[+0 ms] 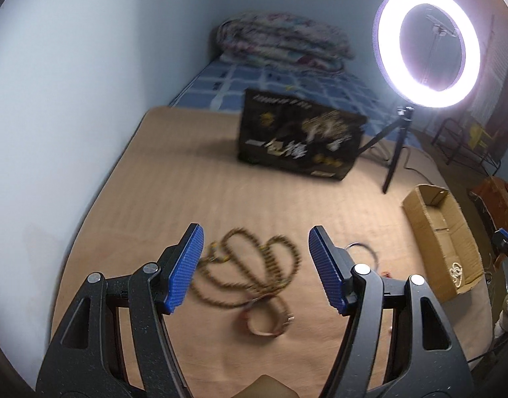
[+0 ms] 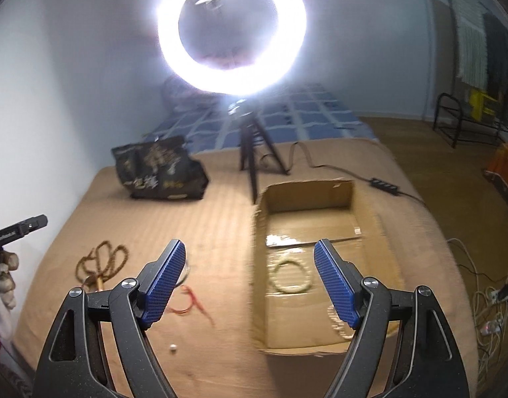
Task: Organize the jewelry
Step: 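Move left tool to brown prayer beads while right tool approaches the blue bangle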
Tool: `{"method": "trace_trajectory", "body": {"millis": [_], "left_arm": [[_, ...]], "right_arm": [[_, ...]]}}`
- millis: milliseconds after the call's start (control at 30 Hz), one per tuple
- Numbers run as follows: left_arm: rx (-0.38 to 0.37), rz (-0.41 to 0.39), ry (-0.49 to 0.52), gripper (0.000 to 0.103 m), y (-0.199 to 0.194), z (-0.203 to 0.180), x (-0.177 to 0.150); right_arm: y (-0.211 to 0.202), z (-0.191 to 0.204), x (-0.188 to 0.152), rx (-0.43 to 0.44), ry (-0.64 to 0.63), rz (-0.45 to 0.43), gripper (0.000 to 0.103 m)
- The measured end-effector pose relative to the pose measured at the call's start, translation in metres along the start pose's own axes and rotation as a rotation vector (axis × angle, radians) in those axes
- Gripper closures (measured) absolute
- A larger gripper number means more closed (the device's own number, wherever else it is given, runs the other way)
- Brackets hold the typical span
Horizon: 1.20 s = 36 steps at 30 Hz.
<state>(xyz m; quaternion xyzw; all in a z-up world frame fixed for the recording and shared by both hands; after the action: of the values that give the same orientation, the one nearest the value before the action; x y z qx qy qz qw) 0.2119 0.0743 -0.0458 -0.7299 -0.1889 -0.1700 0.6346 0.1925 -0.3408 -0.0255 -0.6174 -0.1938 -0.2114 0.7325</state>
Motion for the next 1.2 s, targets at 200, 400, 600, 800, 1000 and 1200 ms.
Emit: {"method": "trace_trajectory", "body": {"millis": [200,400,600,800,1000,1200], "left_arm": [[-0.029,0.082,-0.083,0.035,0.028,0.037,-0.010],[-0.029,0.180,-0.126,0.035,0.065,0.051,-0.019],[-0.015,0.283,-0.176,0.035,0.099,0.061,-0.026],[-0.042,0.359,-0.295,0.035,0.129,0.079,-0.034],[-0.094,0.384,-0.362,0.032,0.145,0.084,-0.033],[-0.140,0.375,-0.395,0.028,0.154,0.078,-0.022]], "right_arm": [[0.027,0.030,-0.002,0.031,-0.052,0.050,0.023],[0.053,0.054,-0.004,0.062,-0.071,0.102,0.023],[0.083,0.075,-0.005,0.077,-0.108,0.168,0.023],[0.113,0.085,-0.005,0.108,-0.082,0.227,0.023],[0.143,0.093,-0.004,0.135,-0.051,0.287,0.023],[0.171,0.093,-0.007,0.125,-0.029,0.337,0.023]]}}
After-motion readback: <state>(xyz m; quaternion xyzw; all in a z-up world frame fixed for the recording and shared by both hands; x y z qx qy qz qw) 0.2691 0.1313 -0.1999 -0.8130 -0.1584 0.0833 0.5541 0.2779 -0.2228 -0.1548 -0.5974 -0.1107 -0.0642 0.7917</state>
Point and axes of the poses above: each gripper's, at about its wrist camera, not at the fingertips, and y roughly the way its jaws point, z to its left, x to its top, the point moved 3 cm from there along y, roughly the way its jaws point, and after that the axes turned 14 degrees about z, right-handed, at the moved point
